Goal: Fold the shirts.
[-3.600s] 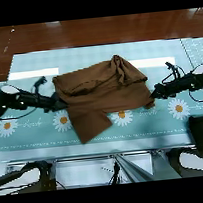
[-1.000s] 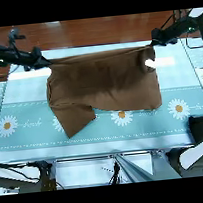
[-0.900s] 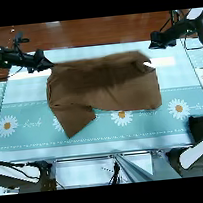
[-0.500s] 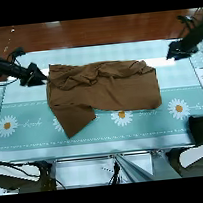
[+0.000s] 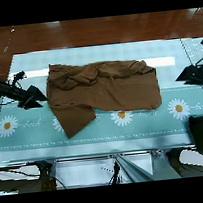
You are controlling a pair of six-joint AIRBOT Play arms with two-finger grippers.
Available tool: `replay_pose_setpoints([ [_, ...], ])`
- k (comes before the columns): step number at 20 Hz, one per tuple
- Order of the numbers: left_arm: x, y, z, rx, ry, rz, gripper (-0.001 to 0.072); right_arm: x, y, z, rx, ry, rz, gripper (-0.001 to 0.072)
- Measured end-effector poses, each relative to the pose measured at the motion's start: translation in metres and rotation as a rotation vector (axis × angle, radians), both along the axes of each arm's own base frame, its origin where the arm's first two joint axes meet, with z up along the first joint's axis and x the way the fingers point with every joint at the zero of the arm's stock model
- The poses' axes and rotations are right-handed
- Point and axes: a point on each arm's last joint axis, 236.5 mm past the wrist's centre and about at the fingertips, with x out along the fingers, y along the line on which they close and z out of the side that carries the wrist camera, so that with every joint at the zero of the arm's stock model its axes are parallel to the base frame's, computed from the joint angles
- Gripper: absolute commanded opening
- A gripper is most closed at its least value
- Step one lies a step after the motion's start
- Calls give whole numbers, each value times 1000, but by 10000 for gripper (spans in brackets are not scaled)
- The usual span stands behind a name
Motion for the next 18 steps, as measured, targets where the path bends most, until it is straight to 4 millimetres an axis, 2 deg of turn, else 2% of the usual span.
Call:
replay_pose_setpoints([
  [4,6,2,-14,19,-23,7,609,-15,19,-18,92,-15,-33,594],
  [8,6,-11,-39,15,11,-23,594,-15,34,-22,160,-43,-54,594],
  [9,4,-16,-43,5,30,-32,531,-15,37,-21,173,-48,-53,594],
  [10,2,-21,-47,-3,50,-41,236,-17,38,-22,179,-43,-45,594],
  [11,2,-24,-53,-2,63,-39,35,-20,39,-23,177,-35,-36,594],
  [14,0,-27,-60,0,88,-40,22,-39,41,-37,172,28,-12,594],
  [18,-1,-35,-58,-30,94,-51,22,-63,67,-58,228,115,-6,594],
])
